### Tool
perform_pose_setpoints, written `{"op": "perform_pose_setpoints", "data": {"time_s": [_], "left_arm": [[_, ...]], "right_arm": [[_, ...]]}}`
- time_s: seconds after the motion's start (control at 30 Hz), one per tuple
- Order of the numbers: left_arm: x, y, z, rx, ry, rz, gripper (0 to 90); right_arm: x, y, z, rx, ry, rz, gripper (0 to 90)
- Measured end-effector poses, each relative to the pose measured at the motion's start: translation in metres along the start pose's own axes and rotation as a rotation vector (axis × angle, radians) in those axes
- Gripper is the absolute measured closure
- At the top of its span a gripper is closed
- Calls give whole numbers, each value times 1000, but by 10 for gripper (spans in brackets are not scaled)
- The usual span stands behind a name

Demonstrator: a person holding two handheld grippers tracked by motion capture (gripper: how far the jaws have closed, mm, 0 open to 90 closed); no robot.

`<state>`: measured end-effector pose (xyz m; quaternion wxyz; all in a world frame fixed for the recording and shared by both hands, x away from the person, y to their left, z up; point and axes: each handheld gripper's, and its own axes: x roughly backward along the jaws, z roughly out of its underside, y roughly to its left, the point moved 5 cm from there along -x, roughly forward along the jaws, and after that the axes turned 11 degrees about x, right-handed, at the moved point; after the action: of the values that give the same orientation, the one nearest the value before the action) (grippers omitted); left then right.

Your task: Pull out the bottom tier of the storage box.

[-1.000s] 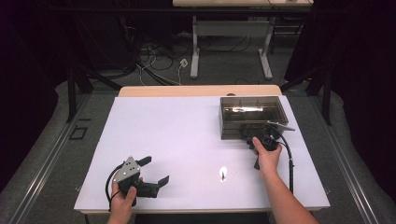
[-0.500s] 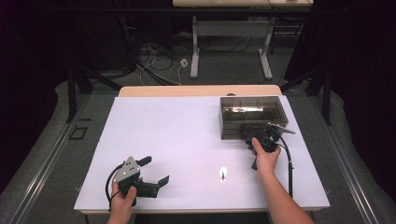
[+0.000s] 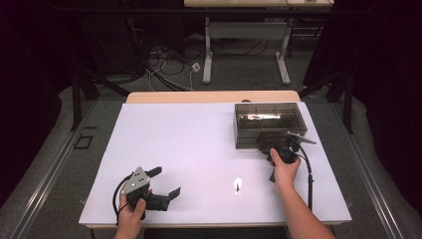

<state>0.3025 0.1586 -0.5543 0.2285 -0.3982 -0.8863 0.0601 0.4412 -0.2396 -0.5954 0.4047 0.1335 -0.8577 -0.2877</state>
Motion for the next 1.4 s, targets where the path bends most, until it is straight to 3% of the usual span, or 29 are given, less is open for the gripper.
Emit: {"op": "perform_pose_setpoints", "data": {"time_s": [0.37,0.4,0.47,0.53,0.6,0.63,0.7,0.87,1.17,1.4], "left_arm": [[0,0,0,0,-1,0,3],[0,0,0,0,-1,0,3],[0,0,0,0,0,0,3],[0,0,0,1,0,0,3],[0,0,0,1,0,0,3],[0,0,0,0,-1,0,3],[0,0,0,1,-1,1,3],[0,0,0,0,-1,0,3],[0,0,0,1,-1,0,3],[-1,0,1,5,0,0,3]], "right_arm": [[-1,-3,1,-2,2,24,797],[0,-2,1,-20,10,25,807],[1,-4,1,-8,29,32,810],[-2,-4,0,-13,-3,33,816],[-1,-2,1,-25,11,18,818],[-3,-3,1,-19,-19,30,820],[-1,-3,3,-22,-3,18,822],[-3,-3,3,-27,-33,22,823],[0,-3,4,-29,2,32,826],[-1,-4,4,-32,-28,21,828]]}}
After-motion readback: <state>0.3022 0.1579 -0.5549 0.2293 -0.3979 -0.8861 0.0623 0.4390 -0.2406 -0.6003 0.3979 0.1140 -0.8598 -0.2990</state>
